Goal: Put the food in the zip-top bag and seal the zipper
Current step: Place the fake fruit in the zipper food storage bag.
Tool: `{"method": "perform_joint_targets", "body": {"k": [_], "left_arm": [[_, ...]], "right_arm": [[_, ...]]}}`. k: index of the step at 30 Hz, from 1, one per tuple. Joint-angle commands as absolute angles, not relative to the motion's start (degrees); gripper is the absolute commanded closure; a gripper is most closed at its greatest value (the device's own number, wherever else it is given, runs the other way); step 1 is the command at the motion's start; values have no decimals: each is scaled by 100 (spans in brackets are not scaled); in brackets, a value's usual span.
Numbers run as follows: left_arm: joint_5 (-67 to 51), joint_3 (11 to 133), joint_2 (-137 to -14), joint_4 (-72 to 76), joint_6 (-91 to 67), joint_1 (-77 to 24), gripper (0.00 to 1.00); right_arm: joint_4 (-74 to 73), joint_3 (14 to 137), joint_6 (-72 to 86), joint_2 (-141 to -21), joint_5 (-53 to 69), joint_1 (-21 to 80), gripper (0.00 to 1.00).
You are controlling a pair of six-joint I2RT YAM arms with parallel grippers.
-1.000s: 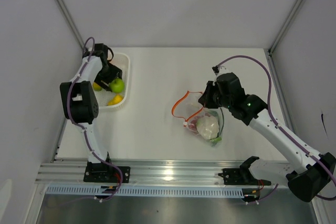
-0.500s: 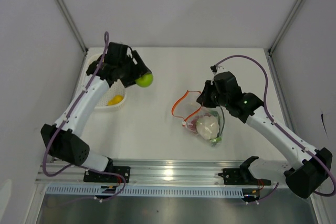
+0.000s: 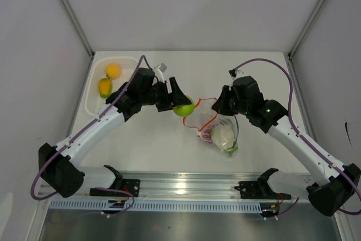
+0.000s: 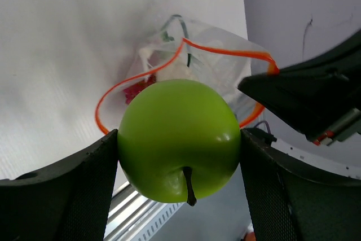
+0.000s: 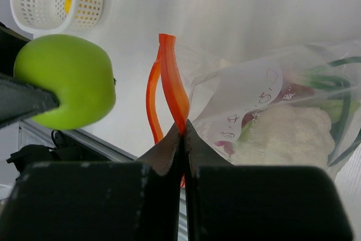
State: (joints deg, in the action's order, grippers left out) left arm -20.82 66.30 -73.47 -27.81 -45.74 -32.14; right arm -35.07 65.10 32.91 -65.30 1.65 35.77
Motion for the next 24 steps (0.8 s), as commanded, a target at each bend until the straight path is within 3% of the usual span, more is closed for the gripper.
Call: {"method": "perform_joint_targets", "body": {"k": [1, 17, 23, 24], "left_arm": [[-2224, 6688, -7268, -2083, -4368, -3532, 35], [-2233, 7101, -8182, -2144, -4360, -4192, 29], [-2241, 7506, -8666, -2417, -4193, -4254, 16], [-2215, 7549, -8675, -2408, -4175, -4263, 1]], "right_arm": [[-3252, 6733, 3480, -6372, 386, 3551, 100], [-3208, 6882, 3612, -6275, 554, 3551, 100], [-3278, 6961, 3586, -6205, 545, 3551, 100], [-3313, 6970, 3569, -6205, 536, 3551, 100]]}}
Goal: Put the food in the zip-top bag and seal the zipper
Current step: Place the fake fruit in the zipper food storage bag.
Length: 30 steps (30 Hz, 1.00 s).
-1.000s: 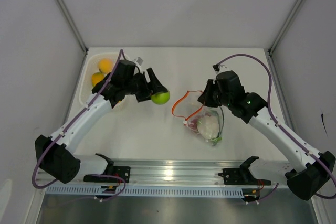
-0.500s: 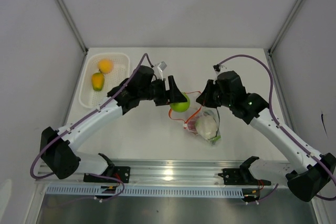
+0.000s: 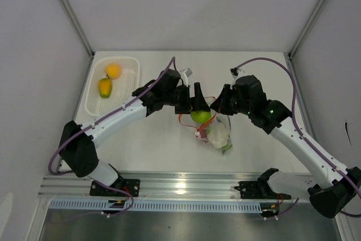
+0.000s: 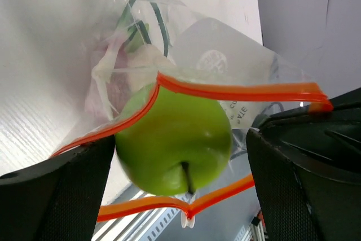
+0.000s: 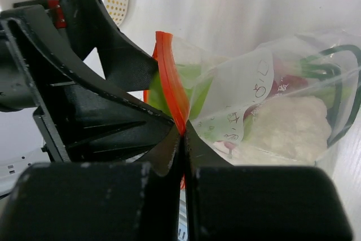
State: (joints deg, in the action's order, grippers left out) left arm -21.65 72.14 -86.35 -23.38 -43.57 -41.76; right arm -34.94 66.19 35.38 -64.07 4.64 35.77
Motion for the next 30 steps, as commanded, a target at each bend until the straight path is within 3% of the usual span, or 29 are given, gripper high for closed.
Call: {"method": "perform_joint_targets", "body": {"k": [1, 16, 30], "left_arm": [[-2189, 7550, -8675, -2434, -4166, -4271, 0], [-1056, 7190, -7700, -2716, -3911, -4228, 1], [244, 6953, -7277, -2980, -3938, -2321, 0]], "right_arm": [[-3331, 6978, 3560, -6188, 519, 3551, 100], [-3436, 6873, 3472, -6047, 396, 3533, 100], [-3270, 6750, 3112, -6222, 483, 3516, 100]]}}
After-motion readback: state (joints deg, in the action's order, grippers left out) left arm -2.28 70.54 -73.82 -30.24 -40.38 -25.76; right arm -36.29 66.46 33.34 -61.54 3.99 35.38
